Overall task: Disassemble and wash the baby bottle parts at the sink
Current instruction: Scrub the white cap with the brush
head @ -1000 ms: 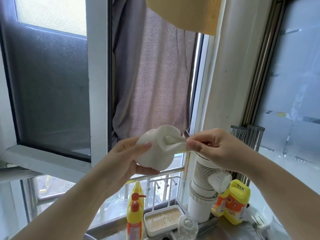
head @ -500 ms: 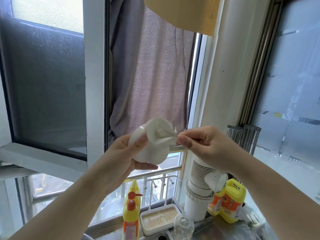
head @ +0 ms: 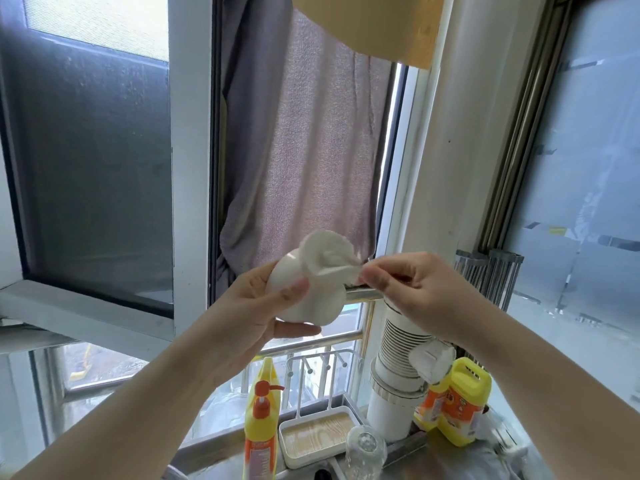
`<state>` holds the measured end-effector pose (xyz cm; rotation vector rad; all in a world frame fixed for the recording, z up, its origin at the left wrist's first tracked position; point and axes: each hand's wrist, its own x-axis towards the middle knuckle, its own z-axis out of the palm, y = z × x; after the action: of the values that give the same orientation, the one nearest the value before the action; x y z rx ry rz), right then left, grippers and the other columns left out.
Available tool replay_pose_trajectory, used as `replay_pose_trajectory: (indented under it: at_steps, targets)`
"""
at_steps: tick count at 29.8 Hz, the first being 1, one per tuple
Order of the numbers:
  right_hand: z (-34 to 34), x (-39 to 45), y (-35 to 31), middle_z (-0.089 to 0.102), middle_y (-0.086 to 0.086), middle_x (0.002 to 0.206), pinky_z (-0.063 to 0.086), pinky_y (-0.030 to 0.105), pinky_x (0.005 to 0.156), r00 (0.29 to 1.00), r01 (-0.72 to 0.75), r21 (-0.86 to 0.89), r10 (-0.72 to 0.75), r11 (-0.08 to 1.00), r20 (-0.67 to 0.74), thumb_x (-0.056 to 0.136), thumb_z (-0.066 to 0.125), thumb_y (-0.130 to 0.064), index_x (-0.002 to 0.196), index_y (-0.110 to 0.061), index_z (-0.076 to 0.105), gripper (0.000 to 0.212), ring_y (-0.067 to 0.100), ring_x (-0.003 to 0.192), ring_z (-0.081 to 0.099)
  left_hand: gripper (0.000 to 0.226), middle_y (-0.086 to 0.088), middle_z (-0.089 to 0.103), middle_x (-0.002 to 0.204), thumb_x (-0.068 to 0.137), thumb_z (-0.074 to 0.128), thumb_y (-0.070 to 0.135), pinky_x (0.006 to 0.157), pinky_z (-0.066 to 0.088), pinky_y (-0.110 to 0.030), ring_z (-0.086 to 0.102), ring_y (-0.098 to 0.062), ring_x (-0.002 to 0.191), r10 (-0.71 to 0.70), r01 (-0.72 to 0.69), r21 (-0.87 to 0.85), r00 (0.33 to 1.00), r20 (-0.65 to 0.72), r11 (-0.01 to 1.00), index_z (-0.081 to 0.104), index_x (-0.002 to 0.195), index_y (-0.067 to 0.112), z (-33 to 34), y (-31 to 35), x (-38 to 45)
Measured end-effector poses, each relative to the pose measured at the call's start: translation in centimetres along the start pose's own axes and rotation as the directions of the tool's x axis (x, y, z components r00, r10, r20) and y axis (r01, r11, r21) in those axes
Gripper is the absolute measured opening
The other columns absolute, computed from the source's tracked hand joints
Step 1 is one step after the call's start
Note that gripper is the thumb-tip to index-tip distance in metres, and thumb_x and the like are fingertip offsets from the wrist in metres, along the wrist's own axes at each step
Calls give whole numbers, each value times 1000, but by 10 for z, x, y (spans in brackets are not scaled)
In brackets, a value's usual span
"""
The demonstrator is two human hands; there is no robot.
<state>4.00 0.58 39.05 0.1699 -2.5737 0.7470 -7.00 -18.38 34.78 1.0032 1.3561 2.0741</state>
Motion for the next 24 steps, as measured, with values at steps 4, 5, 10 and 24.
replay_pose_trajectory:
  at_steps: [4,5,10,24]
  targets:
    - [-7,-3,0,48,-11,44,27,13,40,996,-68,11,67,998,64,78,48,-46,87,-26,68,29,3,40,34,29,-3,74,83,69,64,-6,57,58,-25,70,-15,76,14,-18,110,999,38,994,72,90,12,-2,4,-3]
    - [-9,-2,2,47,-11,43,28,13,39,997,-81,-12,81,997,18,78,47,-47,85,-28,66,28,3,38,34,33,-2,74,81,69,64,-14,56,57,-24,69,-14,73,17,-21,127,999,34,992,73,86,13,-3,4,-3]
    - [-3,3,-6,46,-11,43,28,13,41,999,16,41,-18,999,46,80,47,-46,90,-24,67,31,4,39,33,39,1,71,84,57,68,-8,65,59,-33,69,-18,79,5,-9,55,997,72,998,77,83,20,-6,1,3]
    - [-4,3,-3,46,-11,42,26,14,38,1000,-7,-114,4,993,-21,78,41,-57,89,-35,65,35,5,39,34,16,-3,73,87,77,70,8,57,59,-29,70,-23,82,58,-58,6,998,19,998,74,91,16,-4,2,-3]
